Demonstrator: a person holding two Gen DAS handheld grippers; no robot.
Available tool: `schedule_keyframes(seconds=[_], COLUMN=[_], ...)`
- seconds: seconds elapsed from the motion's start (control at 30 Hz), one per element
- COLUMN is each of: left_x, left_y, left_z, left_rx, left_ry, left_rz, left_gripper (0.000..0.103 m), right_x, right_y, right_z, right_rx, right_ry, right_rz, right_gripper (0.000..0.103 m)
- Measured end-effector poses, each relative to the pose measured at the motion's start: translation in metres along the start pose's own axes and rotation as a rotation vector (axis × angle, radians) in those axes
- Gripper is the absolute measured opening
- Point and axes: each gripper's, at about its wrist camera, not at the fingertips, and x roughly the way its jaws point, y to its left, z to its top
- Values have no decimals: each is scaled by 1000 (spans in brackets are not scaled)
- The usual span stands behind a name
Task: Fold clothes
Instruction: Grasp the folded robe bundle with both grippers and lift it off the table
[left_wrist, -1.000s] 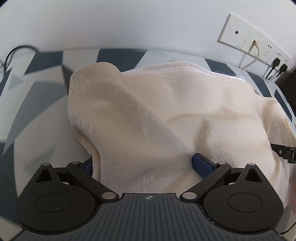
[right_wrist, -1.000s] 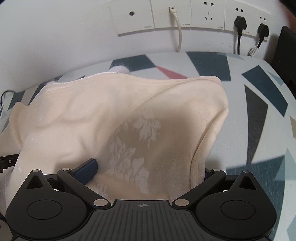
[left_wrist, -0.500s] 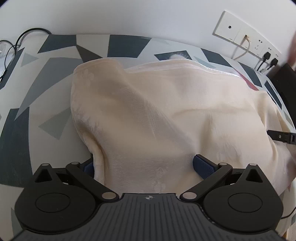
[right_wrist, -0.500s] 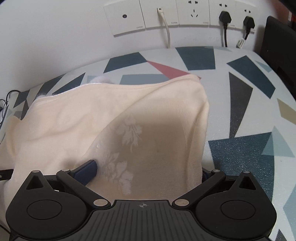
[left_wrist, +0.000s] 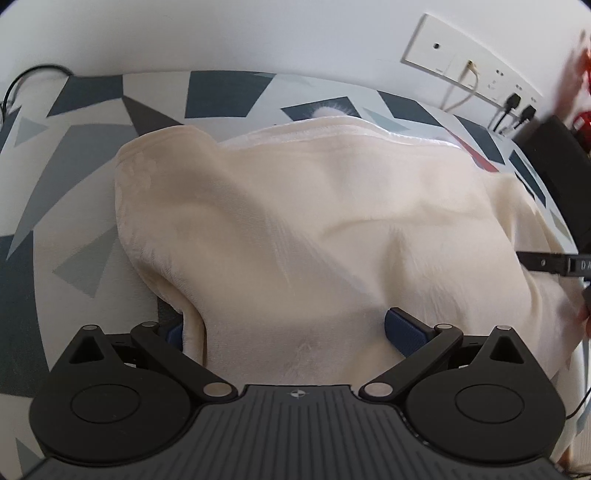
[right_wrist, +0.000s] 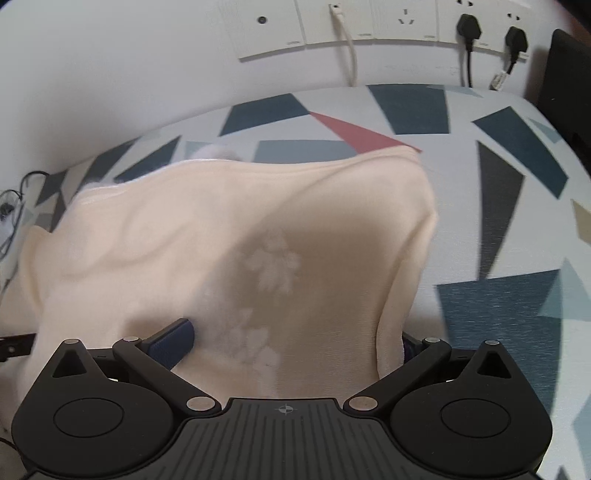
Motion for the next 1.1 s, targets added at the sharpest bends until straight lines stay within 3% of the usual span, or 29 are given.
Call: schedule_keyframes(seconds=[0.1,0.17,0.2,0.23,0.3,0.47,0.63,0.8,0.9,1.1], left_x=[1,-1,-3,-6,-9,-30,-67,-116,-139,-199], left_y=[-9,-14,-15,-16,-19,-28,-17,-25,-47,-82], left_z=[-1,-1,0,1,3,-6,-21,-42,-63,-118], left_rx=[-9,-17,-22,-36,-57,-37,-117,-169,-156,-255], left_ry=[-27,-42,-46,-46,-43,-95,-173,-269,-306,-391], left_rz=[36,28,-3,-8,5,53,69,83,134,222], left_gripper=[101,78,55,42,37,32,31,30,29,29], right_x=[2,4,3,3,2,-10,-44,-85,-104,-141], right_y=[7,16,22,28,35,72,71,70,77,81], right_z=[-4,-3,-1,1,6,3,8,10,0,-23], right_rx=[-22,-37,-44,-49,-41,-142,-88,-119,-185,-248], right_ry=[-10,-1,-1,1,16,-35,-144,-209,-213,-218], right_rz=[-2,3,16,32,92,136,202,294,351,467], right_gripper=[102,98,83,64,43,30,21,19,19,19])
